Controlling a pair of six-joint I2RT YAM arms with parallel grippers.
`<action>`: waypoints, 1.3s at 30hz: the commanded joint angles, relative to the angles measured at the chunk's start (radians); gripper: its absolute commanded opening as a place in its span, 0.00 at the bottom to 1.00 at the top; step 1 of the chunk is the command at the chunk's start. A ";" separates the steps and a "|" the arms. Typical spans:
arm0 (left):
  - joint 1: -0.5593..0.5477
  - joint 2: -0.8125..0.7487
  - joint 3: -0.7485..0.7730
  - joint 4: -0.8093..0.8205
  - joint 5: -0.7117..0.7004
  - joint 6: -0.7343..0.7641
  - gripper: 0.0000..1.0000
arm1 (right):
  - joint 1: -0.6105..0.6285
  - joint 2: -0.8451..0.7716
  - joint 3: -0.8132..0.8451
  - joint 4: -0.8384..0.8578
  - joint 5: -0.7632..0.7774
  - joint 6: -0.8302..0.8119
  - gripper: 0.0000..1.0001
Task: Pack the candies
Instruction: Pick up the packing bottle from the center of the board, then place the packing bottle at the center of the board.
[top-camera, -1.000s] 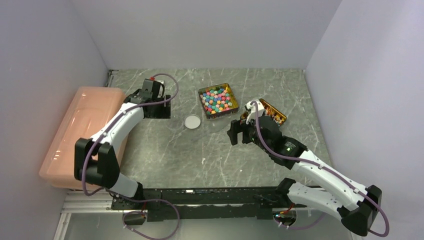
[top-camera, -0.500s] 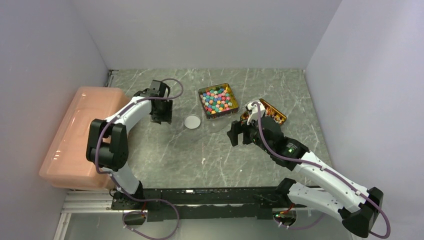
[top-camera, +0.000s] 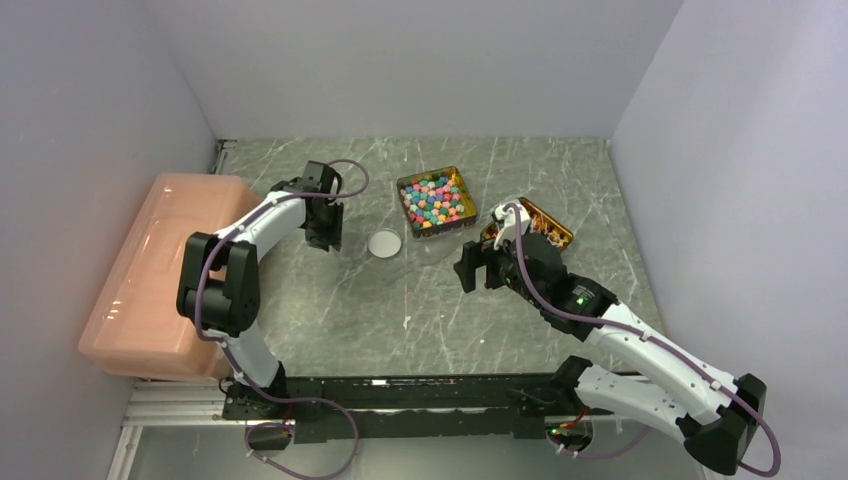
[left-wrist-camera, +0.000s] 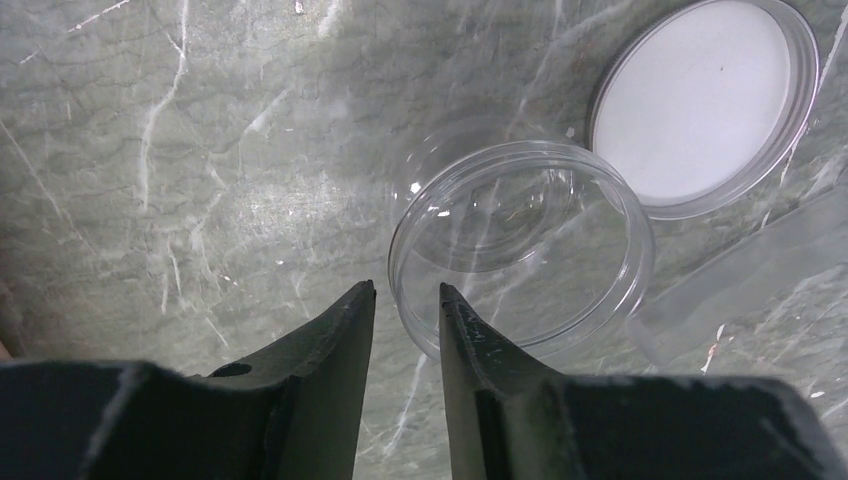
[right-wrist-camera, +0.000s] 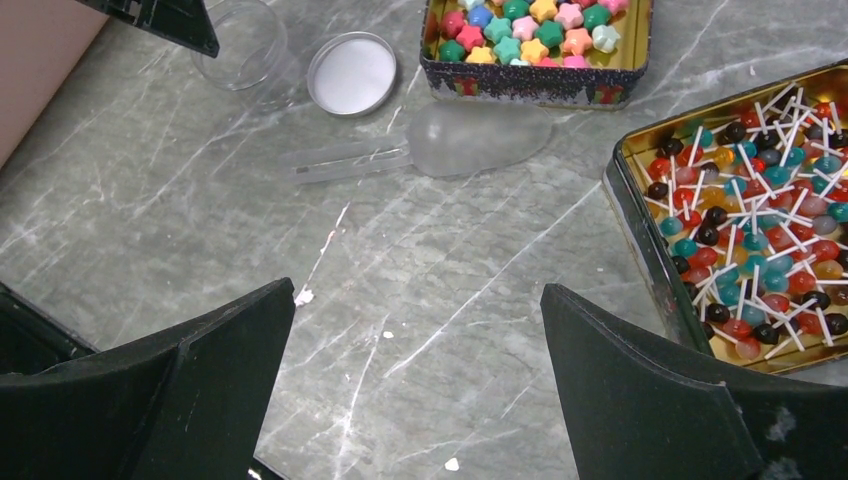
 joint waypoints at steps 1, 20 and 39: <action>0.003 0.019 0.041 -0.007 0.017 0.015 0.35 | 0.004 0.002 -0.003 0.001 -0.005 0.014 0.98; -0.017 -0.032 0.055 -0.042 -0.068 0.037 0.00 | 0.003 0.006 0.002 -0.014 -0.017 0.038 0.98; -0.391 -0.268 0.061 -0.246 -0.214 -0.065 0.00 | 0.003 -0.057 0.033 -0.166 0.063 0.083 0.98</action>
